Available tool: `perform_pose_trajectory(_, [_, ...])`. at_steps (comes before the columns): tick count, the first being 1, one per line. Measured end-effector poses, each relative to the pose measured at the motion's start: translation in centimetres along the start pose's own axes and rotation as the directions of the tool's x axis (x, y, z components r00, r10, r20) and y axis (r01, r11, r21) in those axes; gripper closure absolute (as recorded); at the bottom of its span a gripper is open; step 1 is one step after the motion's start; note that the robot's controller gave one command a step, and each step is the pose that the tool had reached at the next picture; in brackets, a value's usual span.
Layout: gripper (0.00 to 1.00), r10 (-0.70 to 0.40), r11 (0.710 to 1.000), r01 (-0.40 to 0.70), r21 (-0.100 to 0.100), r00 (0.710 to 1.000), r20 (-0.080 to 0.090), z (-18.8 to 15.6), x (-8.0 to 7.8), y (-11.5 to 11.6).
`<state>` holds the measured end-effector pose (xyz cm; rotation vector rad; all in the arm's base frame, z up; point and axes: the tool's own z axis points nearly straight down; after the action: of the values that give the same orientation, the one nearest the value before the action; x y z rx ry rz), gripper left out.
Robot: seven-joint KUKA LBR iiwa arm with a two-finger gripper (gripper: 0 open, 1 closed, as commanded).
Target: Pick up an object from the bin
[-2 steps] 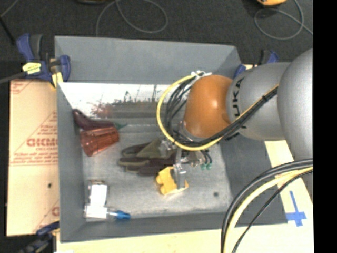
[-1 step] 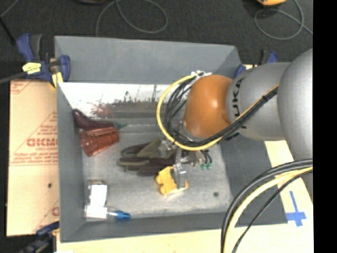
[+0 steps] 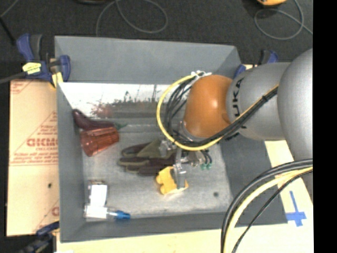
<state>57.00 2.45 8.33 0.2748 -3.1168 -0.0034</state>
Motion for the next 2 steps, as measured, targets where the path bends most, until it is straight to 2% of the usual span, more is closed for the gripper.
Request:
perform_pose_trajectory(1, [1.00,-0.060,0.998,0.060,-0.004,0.998,0.008,-0.9,-0.2,-0.5])
perform_pose_trajectory(2, [0.00,-0.113,0.994,0.113,0.000,0.994,0.007,-1.5,-4.0,0.3])
